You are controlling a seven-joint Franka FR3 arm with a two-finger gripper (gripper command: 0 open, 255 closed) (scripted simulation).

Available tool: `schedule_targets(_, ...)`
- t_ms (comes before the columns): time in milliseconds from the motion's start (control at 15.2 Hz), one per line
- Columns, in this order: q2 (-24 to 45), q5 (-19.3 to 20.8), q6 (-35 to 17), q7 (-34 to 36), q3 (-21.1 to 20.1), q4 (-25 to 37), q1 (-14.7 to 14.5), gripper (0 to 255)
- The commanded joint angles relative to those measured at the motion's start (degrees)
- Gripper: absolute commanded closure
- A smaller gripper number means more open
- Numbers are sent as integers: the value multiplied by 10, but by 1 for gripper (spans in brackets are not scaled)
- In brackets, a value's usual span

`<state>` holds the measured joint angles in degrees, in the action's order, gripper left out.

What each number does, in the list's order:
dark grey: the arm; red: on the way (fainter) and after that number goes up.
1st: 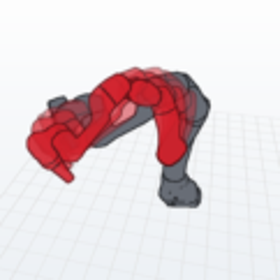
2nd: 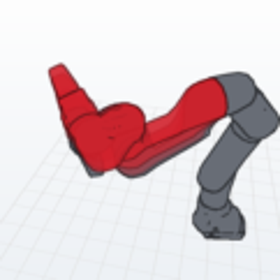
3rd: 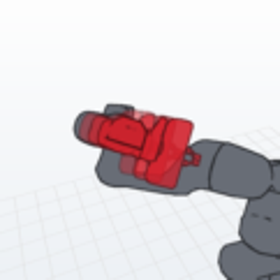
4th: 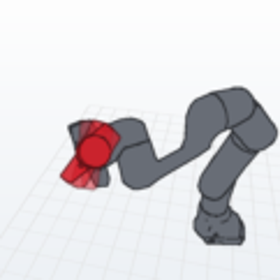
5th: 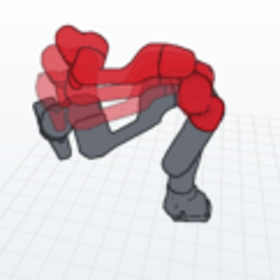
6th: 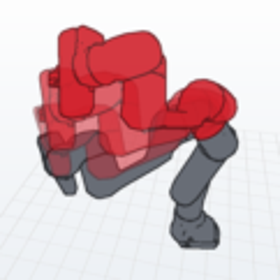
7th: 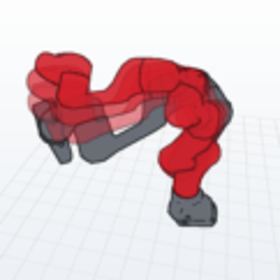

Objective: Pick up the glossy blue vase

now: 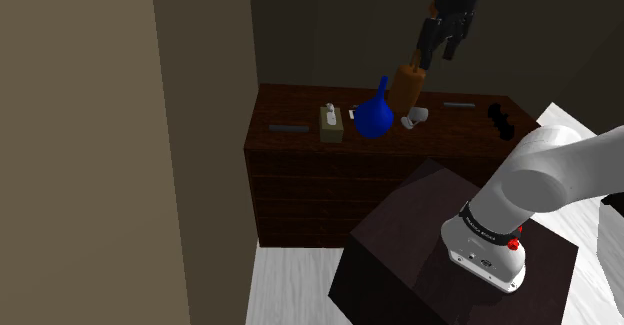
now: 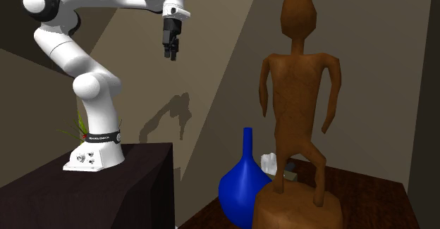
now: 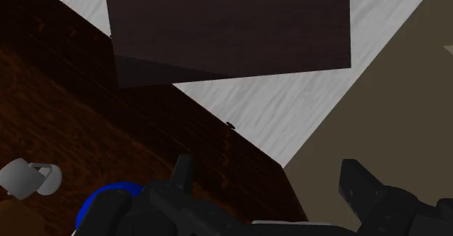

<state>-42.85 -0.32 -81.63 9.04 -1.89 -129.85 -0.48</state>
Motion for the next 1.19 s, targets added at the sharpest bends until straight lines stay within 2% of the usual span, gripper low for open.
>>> schedule_targets(0, 0, 0, 0, 0, 0, 0, 0, 0)
schedule_targets(594, 95, 45, -145, -69, 70, -28, 29, 0)
schedule_targets(1122, 219, 57, -264, -129, 130, -1, 48, 0)
